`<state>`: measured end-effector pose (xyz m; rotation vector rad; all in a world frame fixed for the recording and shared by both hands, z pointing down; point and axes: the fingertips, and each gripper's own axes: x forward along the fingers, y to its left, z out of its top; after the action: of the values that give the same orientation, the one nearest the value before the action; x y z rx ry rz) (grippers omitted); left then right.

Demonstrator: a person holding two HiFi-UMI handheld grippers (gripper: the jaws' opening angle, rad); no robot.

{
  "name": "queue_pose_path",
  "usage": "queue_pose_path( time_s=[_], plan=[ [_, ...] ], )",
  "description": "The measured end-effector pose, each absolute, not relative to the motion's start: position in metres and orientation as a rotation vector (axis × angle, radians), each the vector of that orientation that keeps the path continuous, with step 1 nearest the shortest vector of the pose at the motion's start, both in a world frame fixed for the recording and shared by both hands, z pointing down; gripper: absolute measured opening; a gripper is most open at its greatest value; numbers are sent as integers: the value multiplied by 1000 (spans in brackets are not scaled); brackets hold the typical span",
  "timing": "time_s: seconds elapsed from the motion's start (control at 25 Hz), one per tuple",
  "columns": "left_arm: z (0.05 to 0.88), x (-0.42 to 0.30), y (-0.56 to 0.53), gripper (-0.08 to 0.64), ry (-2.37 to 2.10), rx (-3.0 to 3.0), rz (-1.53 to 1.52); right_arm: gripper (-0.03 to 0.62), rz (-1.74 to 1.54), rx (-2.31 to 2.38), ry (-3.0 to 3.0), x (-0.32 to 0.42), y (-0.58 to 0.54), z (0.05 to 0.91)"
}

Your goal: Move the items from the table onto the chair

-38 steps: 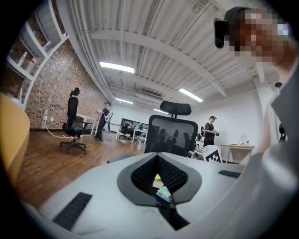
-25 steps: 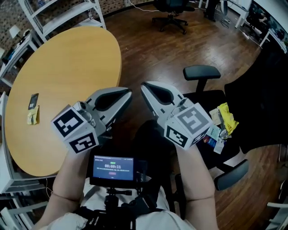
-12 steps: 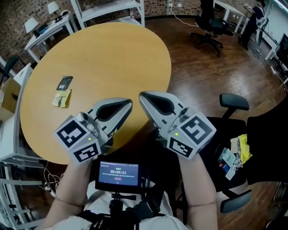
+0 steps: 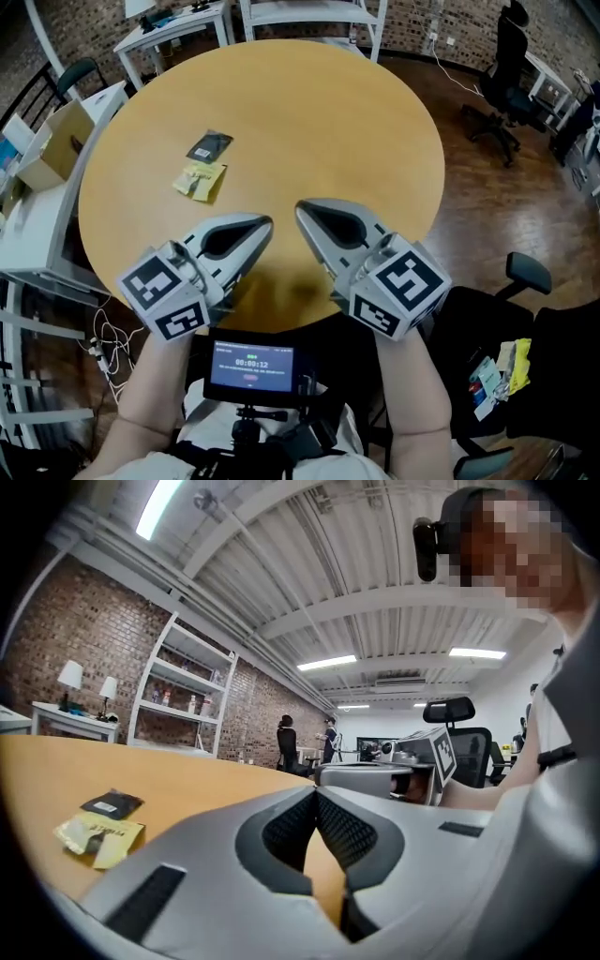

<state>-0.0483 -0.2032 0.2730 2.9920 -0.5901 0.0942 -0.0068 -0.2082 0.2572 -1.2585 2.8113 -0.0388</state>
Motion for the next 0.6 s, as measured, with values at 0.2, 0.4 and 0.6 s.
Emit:
queue_pose_path(
  time_s=[0.2,0.4,0.6],
  plan=[
    [279,-92,-216,11,-699,2968,98,2,-37,-1168,2881,-49,-225,260],
    [283,-131,-230,11,-819,2932,106,2,-33,-1090,2929,-83,-237,263],
    [281,-167,-237,11,-935,2898,93,3,-44,-999,2962,-115,-239,264]
  ],
)
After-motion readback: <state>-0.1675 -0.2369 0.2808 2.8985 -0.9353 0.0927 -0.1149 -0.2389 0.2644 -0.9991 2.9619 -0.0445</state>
